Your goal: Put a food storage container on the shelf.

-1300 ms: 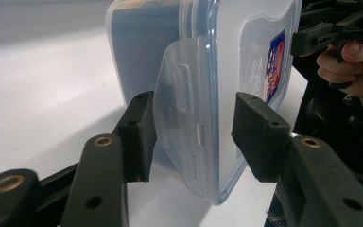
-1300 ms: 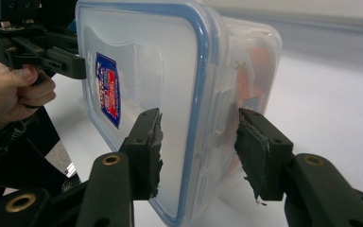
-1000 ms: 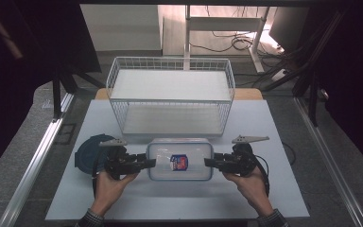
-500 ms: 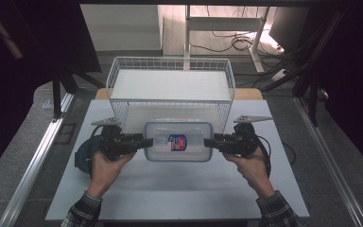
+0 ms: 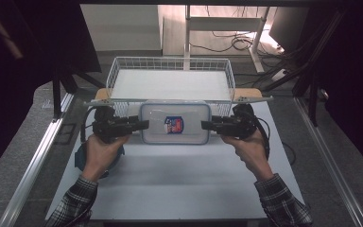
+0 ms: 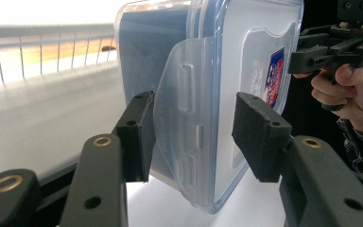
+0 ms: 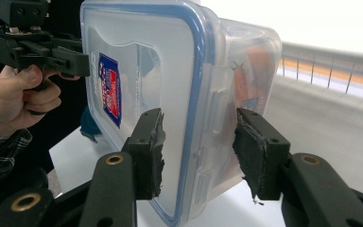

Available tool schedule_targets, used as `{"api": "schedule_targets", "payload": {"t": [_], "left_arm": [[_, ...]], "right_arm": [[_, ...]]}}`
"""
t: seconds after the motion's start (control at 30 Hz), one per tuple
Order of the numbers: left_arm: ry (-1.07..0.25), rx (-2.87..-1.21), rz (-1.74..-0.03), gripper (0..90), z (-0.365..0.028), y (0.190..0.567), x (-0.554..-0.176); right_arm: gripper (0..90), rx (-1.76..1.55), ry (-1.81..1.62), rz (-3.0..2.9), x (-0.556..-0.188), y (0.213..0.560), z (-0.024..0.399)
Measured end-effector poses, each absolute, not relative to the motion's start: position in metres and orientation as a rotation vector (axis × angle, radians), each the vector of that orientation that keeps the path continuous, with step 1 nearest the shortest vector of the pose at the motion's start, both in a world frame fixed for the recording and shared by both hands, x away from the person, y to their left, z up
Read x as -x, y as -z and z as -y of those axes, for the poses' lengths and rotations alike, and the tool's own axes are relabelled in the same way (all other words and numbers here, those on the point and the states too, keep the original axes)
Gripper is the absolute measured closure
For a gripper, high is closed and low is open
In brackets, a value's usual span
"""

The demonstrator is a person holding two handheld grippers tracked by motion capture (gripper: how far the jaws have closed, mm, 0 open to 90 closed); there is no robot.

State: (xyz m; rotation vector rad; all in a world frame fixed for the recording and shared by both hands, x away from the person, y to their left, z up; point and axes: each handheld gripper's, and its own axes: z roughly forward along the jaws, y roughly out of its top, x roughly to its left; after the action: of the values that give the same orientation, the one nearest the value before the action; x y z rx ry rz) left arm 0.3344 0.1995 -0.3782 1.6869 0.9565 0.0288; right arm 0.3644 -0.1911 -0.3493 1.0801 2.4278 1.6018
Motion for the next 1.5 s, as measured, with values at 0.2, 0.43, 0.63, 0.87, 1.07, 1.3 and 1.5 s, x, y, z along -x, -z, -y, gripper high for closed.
{"api": "schedule_targets", "payload": {"t": [0.2,0.43,0.63,0.87,1.07,1.3,1.5], "left_arm": [[-0.035,-1.675,-0.947,50.1,-0.204,0.366,-0.347],[-0.053,-1.664,-0.937,50.1,-0.208,0.347,-0.364],[-0.073,-1.666,-0.927,50.2,-0.208,0.330,-0.378],[-0.058,-1.661,-0.925,50.2,-0.211,0.319,-0.401],[-0.049,-1.648,-0.934,50.1,-0.213,0.315,-0.418],[-0.051,-1.651,-0.961,50.0,-0.213,0.313,-0.429],[-0.061,-1.650,-0.990,48.5,-0.216,0.317,-0.437]], "right_arm": [[53.0,-1.069,-1.601,-2.417,-0.377,0.333,0.186],[53.0,-1.059,-1.620,-2.398,-0.392,0.318,0.183],[53.1,-1.055,-1.654,-2.370,-0.406,0.305,0.183],[53.0,-1.067,-1.670,-2.341,-0.425,0.293,0.182],[53.0,-1.098,-1.671,-2.328,-0.441,0.286,0.178],[52.7,-1.137,-1.690,-2.322,-0.457,0.289,0.177],[52.7,-1.145,-1.676,-2.327,-0.464,0.291,0.172]]}}
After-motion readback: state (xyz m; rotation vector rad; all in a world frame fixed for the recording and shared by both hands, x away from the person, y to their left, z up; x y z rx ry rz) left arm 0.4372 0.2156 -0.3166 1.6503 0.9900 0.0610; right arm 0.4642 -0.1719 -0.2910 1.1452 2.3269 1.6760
